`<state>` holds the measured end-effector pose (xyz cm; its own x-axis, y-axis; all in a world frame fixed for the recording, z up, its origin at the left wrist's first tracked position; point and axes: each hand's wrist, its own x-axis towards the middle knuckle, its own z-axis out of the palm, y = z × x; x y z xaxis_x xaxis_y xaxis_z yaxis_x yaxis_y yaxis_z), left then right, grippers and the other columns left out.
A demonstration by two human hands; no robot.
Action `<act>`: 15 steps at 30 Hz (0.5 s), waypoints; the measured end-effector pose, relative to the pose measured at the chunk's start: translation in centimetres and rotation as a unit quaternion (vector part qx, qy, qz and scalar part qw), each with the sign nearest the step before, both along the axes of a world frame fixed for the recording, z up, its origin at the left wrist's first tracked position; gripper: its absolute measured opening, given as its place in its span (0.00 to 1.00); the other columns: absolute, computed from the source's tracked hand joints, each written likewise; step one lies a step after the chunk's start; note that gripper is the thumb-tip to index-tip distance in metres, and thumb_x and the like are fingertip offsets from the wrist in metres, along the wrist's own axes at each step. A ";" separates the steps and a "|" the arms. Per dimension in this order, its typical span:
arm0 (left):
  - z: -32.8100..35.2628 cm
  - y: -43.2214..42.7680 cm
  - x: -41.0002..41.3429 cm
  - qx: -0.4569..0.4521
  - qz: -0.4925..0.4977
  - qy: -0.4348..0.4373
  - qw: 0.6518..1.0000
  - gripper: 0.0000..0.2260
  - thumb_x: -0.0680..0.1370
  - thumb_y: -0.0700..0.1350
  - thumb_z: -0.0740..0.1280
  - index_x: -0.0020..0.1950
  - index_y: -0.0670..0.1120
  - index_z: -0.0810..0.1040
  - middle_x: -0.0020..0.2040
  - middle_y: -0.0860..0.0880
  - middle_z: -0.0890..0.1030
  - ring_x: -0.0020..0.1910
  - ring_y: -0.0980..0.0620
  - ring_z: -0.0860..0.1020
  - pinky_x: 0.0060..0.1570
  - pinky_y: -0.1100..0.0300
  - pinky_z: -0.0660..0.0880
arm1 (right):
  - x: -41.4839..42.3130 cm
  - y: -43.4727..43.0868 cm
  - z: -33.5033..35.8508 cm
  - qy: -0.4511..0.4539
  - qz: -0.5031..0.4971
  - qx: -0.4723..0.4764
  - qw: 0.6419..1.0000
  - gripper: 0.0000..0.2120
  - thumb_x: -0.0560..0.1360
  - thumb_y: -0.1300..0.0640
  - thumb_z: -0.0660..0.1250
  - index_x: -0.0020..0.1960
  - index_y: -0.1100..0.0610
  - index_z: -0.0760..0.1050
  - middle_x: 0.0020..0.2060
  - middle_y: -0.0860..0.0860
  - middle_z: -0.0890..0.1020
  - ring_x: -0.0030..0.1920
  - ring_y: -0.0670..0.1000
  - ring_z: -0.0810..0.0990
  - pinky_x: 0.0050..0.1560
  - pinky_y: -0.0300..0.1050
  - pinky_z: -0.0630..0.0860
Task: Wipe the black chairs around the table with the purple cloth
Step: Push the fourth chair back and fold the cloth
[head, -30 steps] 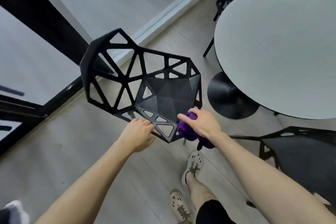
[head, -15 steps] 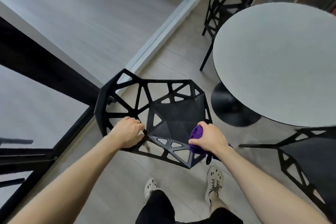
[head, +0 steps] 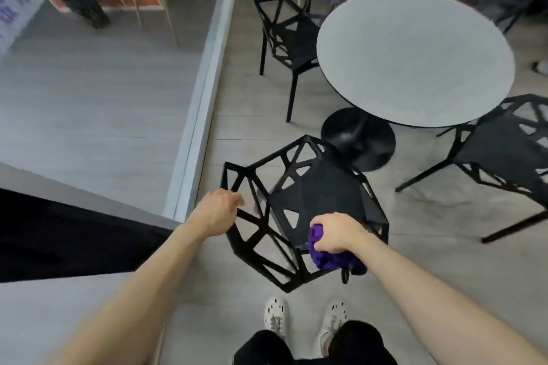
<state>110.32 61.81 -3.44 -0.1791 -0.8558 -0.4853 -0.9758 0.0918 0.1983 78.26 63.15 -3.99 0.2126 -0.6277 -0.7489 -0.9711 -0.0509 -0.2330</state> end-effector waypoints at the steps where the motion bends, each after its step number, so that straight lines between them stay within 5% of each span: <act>1: 0.3 -0.1 0.9 -0.003 -0.003 0.005 1.000 0.17 0.83 0.40 0.60 0.67 0.52 0.82 0.64 0.50 0.83 0.66 0.45 0.78 0.69 0.45 0.75 | 1.3 1.0 0.4 -0.007 -0.001 0.012 1.000 0.27 0.69 0.46 0.72 0.69 0.40 0.77 0.63 0.49 0.82 0.62 0.56 0.80 0.57 0.47 0.77; 6: 0.4 0.3 4.6 -0.021 -0.060 -0.046 0.997 0.28 0.75 0.33 0.66 0.73 0.51 0.78 0.69 0.49 0.79 0.73 0.45 0.72 0.76 0.48 0.68 | 6.3 5.1 0.5 -0.042 -0.026 0.036 0.998 0.33 0.64 0.38 0.76 0.67 0.40 0.76 0.62 0.47 0.82 0.60 0.55 0.80 0.61 0.53 0.80; 10: -0.6 -2.2 5.3 -0.046 -0.139 -0.074 0.986 0.31 0.75 0.36 0.70 0.78 0.48 0.73 0.76 0.48 0.74 0.80 0.45 0.67 0.81 0.50 0.62 | 10.7 7.7 -0.4 -0.041 -0.058 0.023 0.997 0.41 0.58 0.24 0.75 0.63 0.46 0.77 0.57 0.48 0.82 0.58 0.56 0.81 0.59 0.54 0.81; 15: -3.2 -7.9 5.0 -0.027 -0.279 -0.147 0.949 0.29 0.77 0.50 0.73 0.77 0.45 0.73 0.77 0.46 0.73 0.81 0.44 0.64 0.82 0.49 0.60 | 14.1 10.4 -3.5 -0.008 -0.139 -0.037 0.990 0.30 0.67 0.33 0.76 0.62 0.47 0.76 0.57 0.50 0.83 0.59 0.59 0.82 0.57 0.52 0.80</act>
